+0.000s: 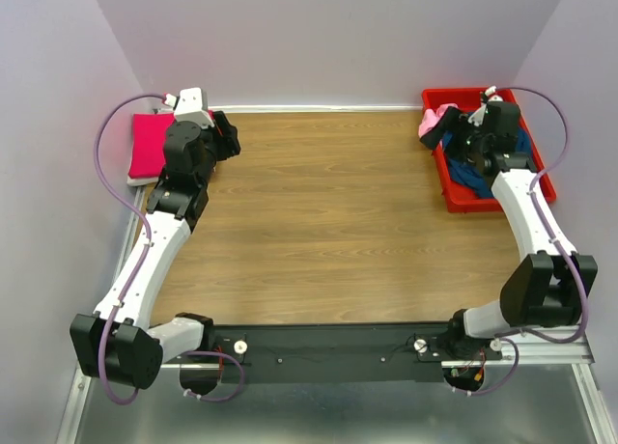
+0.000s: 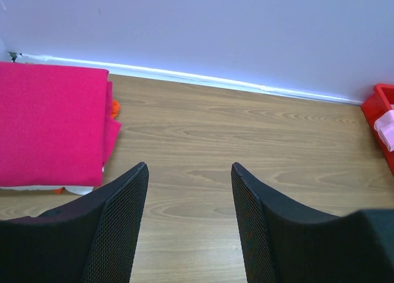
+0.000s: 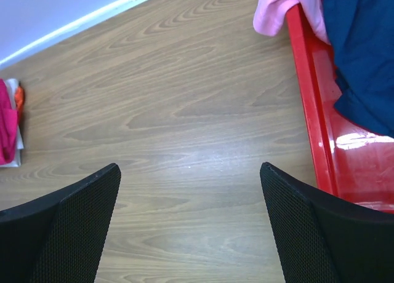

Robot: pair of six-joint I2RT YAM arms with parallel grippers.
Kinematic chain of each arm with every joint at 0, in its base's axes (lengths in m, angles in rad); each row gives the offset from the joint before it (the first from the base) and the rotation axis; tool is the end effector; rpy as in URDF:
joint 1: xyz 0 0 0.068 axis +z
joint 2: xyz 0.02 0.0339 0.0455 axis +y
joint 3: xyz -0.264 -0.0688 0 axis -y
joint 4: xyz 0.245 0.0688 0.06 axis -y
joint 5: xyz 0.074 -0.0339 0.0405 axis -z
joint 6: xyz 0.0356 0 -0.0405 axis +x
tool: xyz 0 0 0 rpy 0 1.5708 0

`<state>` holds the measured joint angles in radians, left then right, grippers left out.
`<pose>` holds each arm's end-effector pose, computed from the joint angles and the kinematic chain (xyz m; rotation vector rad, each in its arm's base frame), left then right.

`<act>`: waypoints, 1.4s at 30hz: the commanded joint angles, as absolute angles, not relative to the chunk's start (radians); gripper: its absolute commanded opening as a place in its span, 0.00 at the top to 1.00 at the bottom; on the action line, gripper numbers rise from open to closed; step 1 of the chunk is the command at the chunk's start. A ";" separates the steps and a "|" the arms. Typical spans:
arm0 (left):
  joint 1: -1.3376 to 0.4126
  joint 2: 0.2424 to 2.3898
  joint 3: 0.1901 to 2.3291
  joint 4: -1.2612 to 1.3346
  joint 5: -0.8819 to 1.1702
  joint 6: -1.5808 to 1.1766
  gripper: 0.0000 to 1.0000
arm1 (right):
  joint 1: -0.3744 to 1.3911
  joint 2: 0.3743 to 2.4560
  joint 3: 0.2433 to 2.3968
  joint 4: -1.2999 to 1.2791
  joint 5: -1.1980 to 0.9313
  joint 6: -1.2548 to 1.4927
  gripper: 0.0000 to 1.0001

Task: Fold and stack the t-shirts
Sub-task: Grab the tshirt from the pile

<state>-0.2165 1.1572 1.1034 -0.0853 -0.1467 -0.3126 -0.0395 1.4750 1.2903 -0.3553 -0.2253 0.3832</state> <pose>0.2647 -0.0529 0.3868 -0.1915 1.7049 -0.2679 0.3399 -0.0055 0.3344 0.3123 2.1039 0.4422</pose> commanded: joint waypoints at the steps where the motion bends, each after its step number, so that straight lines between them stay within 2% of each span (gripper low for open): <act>1: -0.219 1.150 1.131 -0.071 -0.155 -0.275 0.36 | -0.044 1.379 1.256 -0.336 -0.149 0.426 0.00; 8: -0.219 1.152 1.146 -0.060 -0.121 -0.256 0.36 | -0.044 1.267 1.220 -0.337 0.045 0.397 0.00; 13: -0.218 1.143 1.138 -0.035 -0.089 -0.255 0.36 | -0.044 1.264 1.232 -0.357 0.149 0.432 0.00; 18: -0.218 1.193 1.183 -0.031 -0.118 -0.252 0.36 | -0.044 1.393 1.290 -0.368 0.152 0.442 0.00; 26: -0.218 1.281 1.262 -0.031 -0.160 -0.262 0.36 | -0.069 1.655 1.387 -0.385 0.366 0.514 0.00; 30: -0.218 1.315 1.264 -0.031 -0.166 -0.276 0.36 | -0.120 1.774 1.407 -0.391 0.365 0.587 0.00; 42: -0.218 1.371 1.276 -0.034 -0.186 -0.336 0.36 | -0.169 2.092 1.621 -0.391 0.338 0.528 0.01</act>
